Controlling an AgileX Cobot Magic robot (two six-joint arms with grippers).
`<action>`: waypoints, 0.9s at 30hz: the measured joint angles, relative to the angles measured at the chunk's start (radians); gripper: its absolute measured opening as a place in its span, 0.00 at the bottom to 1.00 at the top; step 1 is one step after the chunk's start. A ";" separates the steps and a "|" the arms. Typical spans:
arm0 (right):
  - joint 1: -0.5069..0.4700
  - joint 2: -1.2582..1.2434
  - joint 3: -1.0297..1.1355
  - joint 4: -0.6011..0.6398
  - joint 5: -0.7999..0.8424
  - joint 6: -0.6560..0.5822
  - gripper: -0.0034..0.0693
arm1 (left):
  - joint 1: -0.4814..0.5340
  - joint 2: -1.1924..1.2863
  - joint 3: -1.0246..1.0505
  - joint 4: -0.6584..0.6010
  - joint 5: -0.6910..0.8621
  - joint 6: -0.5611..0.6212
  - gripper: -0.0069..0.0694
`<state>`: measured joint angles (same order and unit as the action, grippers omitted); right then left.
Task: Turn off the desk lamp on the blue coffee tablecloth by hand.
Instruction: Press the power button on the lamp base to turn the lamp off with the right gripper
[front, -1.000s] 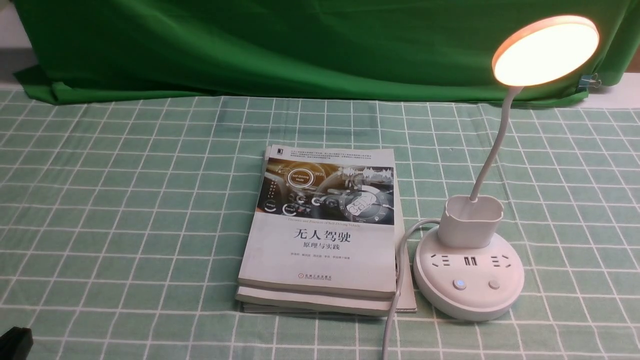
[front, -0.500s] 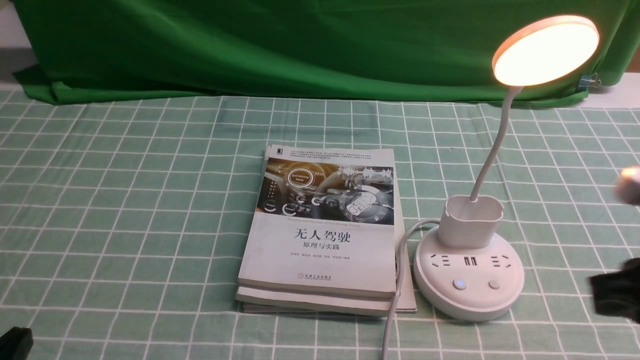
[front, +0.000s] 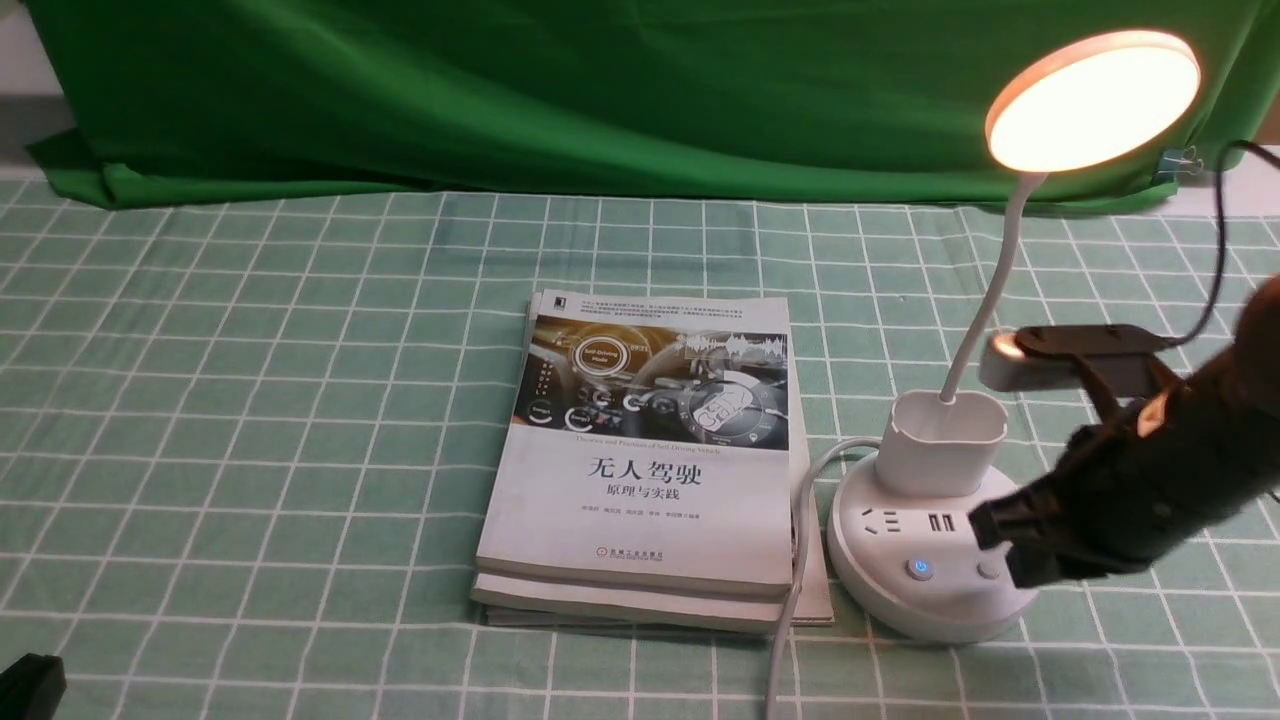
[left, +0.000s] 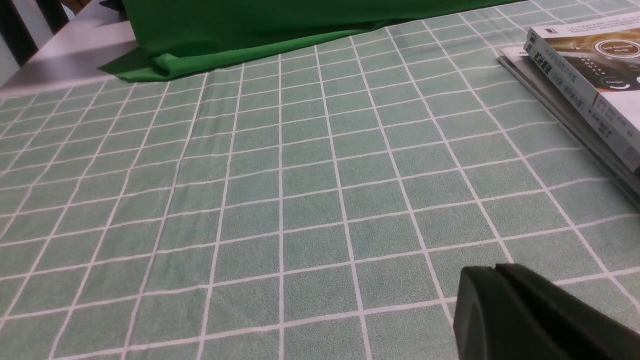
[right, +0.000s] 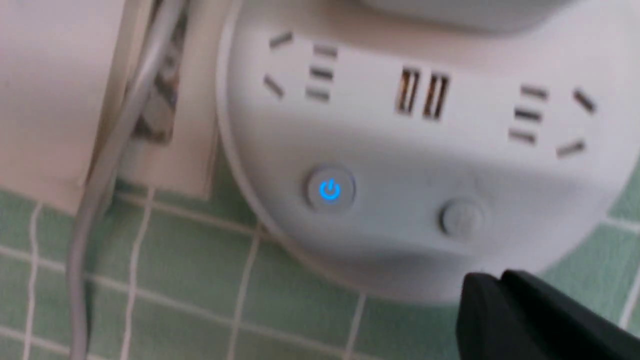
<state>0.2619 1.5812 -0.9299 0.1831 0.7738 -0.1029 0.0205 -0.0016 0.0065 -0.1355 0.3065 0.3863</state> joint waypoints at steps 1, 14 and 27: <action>0.000 0.011 -0.010 0.000 -0.005 0.000 0.10 | 0.000 0.000 0.000 0.000 0.000 0.000 0.09; 0.003 0.020 -0.042 0.036 0.000 -0.004 0.10 | 0.000 0.000 0.000 0.000 0.000 0.000 0.09; 0.003 0.021 -0.042 0.040 0.010 -0.002 0.10 | 0.000 0.000 0.000 0.000 0.000 0.000 0.09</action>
<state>0.2652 1.6021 -0.9723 0.2232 0.7838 -0.1048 0.0205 -0.0016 0.0065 -0.1355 0.3065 0.3863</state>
